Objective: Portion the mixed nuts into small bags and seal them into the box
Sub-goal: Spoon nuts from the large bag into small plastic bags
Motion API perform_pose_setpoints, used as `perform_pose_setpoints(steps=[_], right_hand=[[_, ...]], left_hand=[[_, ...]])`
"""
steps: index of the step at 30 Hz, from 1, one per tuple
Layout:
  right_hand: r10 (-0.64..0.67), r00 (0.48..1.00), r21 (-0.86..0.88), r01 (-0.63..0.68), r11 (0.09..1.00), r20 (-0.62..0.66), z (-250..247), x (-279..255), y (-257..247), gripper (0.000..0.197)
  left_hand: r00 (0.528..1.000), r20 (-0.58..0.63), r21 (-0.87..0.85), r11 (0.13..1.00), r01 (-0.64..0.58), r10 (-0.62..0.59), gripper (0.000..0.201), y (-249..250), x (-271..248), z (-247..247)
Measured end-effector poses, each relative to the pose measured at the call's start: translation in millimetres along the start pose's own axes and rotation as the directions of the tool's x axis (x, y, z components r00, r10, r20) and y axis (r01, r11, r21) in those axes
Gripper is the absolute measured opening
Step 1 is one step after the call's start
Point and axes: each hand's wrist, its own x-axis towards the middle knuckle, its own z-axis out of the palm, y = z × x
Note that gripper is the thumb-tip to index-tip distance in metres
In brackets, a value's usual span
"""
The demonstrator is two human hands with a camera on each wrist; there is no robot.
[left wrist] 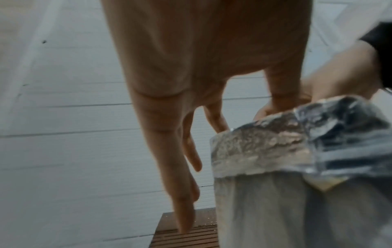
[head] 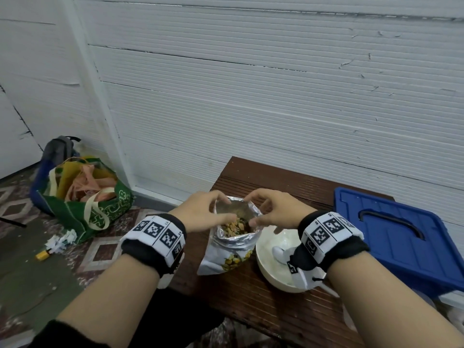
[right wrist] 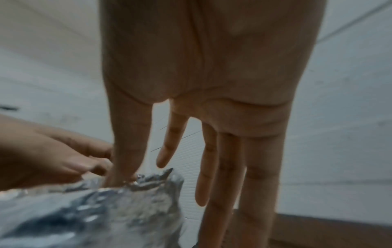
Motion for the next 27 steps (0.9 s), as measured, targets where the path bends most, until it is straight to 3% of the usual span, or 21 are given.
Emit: perform_pose_setpoints(steps=[2, 5, 8, 10, 12, 14, 17, 20, 22, 27], right_hand=[[-0.013, 1.0, 0.168, 0.014, 0.986, -0.005, 5, 1, 3, 0.057], [-0.022, 0.999, 0.237, 0.028, 0.971, -0.03, 9, 2, 7, 0.061], [0.033, 0.996, 0.279, -0.007, 0.96, -0.088, 4, -2, 17, 0.041], [0.1, 0.984, 0.187, -0.072, 0.98, -0.145, 0, -7, 29, 0.025], [0.169, 0.975, -0.042, -0.176, 0.983, -0.146, 0, -13, 43, 0.02], [0.274, 0.958, -0.275, -0.286, 0.918, -0.085, 4, -20, 56, 0.02], [0.41, 0.911, -0.448, -0.383, 0.807, -0.04, 17, -29, 72, 0.036], [0.446, 0.894, -0.556, -0.397, 0.73, -0.054, 31, -36, 78, 0.045], [0.442, 0.892, -0.587, -0.407, 0.7, -0.091, 39, -40, 78, 0.039], [0.422, 0.898, -0.499, -0.425, 0.755, -0.127, 45, -45, 80, 0.03]], left_hand=[[0.999, -0.024, -0.059, 0.998, -0.023, 0.021, 0.046, 2, 0, -3], [0.998, 0.047, -0.064, 0.998, -0.029, 0.032, 0.056, 2, -2, -4], [0.998, 0.059, -0.09, 0.995, -0.032, 0.037, 0.065, 5, -5, -4], [0.998, 0.045, -0.104, 0.994, -0.028, 0.033, 0.07, 5, -6, -3], [0.999, 0.028, -0.102, 0.995, -0.012, 0.015, 0.072, 5, -7, -1], [1.0, 0.013, -0.098, 0.995, 0.012, -0.01, 0.073, 6, -6, 1], [1.0, 0.007, -0.079, 0.997, 0.019, -0.019, 0.07, 9, -7, 3], [1.0, -0.013, -0.069, 0.997, 0.027, -0.028, 0.067, 10, -9, 5], [0.999, -0.027, -0.066, 0.997, 0.033, -0.035, 0.064, 9, -11, 7], [0.998, -0.048, -0.069, 0.997, 0.042, -0.046, 0.06, 6, -12, 12]])
